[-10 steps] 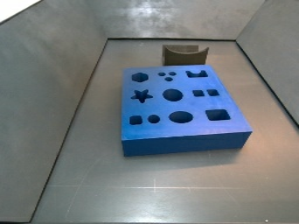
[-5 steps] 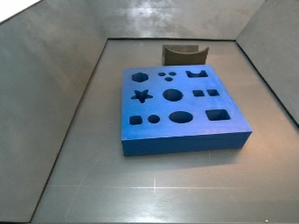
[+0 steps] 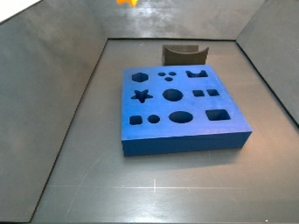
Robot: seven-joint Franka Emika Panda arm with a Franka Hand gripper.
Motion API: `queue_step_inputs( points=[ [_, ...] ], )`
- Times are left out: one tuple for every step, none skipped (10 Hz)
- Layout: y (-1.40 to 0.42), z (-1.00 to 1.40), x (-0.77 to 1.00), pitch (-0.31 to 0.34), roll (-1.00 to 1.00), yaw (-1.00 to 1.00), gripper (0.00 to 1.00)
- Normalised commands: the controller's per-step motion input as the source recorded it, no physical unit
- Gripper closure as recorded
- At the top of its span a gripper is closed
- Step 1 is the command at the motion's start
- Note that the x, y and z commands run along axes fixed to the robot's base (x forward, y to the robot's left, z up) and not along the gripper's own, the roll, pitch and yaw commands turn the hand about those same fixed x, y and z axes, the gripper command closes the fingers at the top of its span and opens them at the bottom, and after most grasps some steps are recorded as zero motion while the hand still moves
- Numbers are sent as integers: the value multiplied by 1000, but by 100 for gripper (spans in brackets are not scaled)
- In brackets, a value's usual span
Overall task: Pick up the arch object. Move up. Place the arch object on the fixture. Regrasp the arch object. Rotate the arch object. Move to above the board. Insert the arch object.
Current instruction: Rotate the arch object.
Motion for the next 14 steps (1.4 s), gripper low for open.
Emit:
queue_step_inputs(
  points=[
    [28, 29, -24, 296, -929, -1000, 100],
    [26, 31, -24, 369, -949, -1000, 100],
    [24, 33, -16, 425, -975, -1000, 100],
    [23, 32, -12, 464, -1000, -993, 100],
    [25, 41, 9, 511, -1000, -865, 100],
    [27, 48, 23, 522, -942, -718, 100],
    [24, 53, 42, 464, -751, -502, 100],
    [21, 32, 69, 357, -500, -287, 100],
    [25, 11, 74, 277, -325, -188, 100],
    [16, 4, 71, 217, -225, -123, 100],
    [2, 0, 34, 0, 0, -1000, 100],
    [5, -2, 30, -3, 1, -1000, 100],
    [7, -4, 28, -2, 1, -1000, 100],
    [7, -7, 25, -2, 1, -1000, 100]
  ],
)
